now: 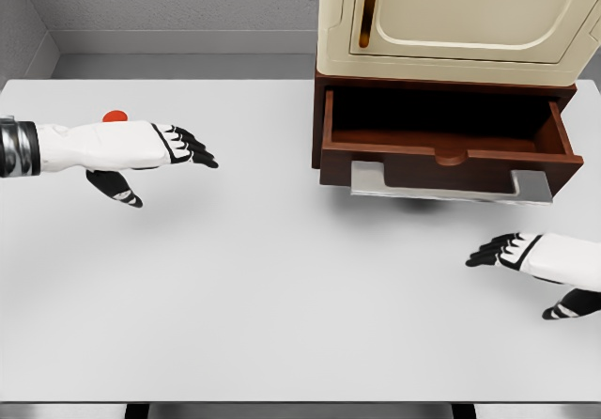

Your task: Put the switch into the drawer with left arm, and close the drawer with right arm

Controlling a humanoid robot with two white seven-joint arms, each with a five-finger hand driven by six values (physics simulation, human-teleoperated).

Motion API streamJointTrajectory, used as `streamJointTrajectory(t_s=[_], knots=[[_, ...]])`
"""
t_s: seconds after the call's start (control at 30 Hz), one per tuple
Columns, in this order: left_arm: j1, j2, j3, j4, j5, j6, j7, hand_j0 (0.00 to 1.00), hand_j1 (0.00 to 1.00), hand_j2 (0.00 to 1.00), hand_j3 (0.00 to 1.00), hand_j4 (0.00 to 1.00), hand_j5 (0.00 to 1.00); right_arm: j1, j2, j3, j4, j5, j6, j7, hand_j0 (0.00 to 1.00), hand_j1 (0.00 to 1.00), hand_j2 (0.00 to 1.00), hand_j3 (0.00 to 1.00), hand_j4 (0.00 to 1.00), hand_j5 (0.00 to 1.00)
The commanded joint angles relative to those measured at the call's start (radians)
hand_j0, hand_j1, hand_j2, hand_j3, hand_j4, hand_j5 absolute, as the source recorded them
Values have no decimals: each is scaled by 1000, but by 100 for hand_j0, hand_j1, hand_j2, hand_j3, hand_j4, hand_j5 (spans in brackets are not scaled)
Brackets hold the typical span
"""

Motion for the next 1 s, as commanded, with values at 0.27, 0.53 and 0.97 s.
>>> streamJointTrajectory(t_s=[0.27, 0.53, 0.97], knots=[[-77, -105, 30, 377, -104, 3, 0, 100, 100, 100, 100, 100, 100, -3, -3, -16, 1, -5, 3, 0, 56, 56, 56, 56, 56, 56], [-92, -145, 165, 618, -129, 3, 0, 100, 100, 100, 100, 100, 100, 270, 26, -393, 1, -73, 3, 0, 56, 56, 56, 56, 56, 56], [-138, -287, 180, 727, -315, 3, 0, 93, 93, 93, 93, 93, 93, 273, 21, -409, 1, -122, 3, 0, 58, 58, 58, 58, 58, 58]])
